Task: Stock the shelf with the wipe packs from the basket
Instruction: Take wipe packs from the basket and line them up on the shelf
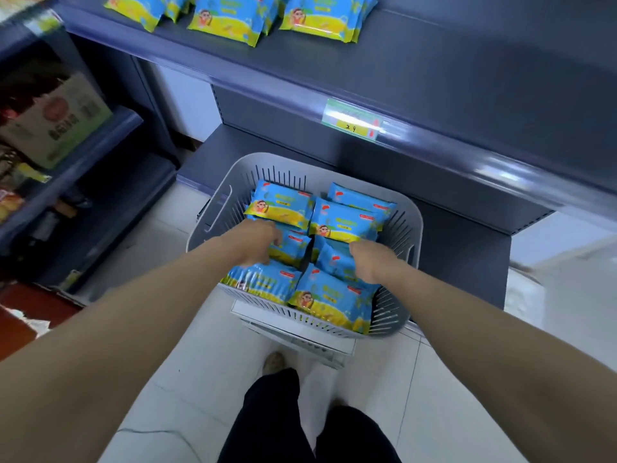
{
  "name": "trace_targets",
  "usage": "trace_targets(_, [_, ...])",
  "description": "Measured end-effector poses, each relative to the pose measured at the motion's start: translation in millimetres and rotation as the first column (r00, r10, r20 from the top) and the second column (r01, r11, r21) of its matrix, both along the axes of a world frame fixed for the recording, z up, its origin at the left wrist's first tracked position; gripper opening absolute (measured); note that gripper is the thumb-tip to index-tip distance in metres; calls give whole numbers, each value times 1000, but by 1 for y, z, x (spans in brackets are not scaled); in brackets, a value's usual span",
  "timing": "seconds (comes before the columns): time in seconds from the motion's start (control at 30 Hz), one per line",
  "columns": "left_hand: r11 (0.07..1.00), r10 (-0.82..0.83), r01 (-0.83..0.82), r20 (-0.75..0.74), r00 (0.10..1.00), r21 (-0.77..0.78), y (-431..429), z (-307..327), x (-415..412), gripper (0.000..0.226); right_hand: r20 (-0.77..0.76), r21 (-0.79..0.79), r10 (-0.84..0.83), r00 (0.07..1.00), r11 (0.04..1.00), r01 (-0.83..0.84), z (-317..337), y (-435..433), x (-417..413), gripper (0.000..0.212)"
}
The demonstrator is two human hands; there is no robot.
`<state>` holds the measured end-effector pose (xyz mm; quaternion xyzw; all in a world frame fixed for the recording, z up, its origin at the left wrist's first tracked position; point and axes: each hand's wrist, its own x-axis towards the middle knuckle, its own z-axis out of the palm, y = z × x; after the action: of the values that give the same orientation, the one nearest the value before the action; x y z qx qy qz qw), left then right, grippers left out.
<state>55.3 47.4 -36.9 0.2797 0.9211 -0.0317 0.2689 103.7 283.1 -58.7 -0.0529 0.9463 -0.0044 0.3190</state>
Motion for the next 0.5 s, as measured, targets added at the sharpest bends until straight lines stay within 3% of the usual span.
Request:
trace_targets(0.1, [997, -29, 33, 63, 998, -67, -1, -9, -2, 52, 29, 47, 0, 1000, 999, -2, -4, -2, 0, 27])
trace_targets(0.2, [992, -29, 45, 130, 991, -122, -2, -18, -4, 56, 116, 43, 17, 993, 999, -22, 4, -5, -5, 13])
trace_targets(0.27, [990, -8, 33, 175, 985, -140, -4, -23, -6, 57, 142, 7, 22, 990, 1000, -24, 19, -5, -12, 18])
trace_targets(0.4, [985, 11, 27, 218, 976, -171, -8, -31, -8, 51, 109, -24, 20, 994, 1000, -18, 55, -8, -26, 36])
trace_targets(0.5, [980, 22, 24, 233, 972, -195, -10, -34, -10, 58, 61, -23, 8, 998, 1000, -7, 77, -12, -34, 33])
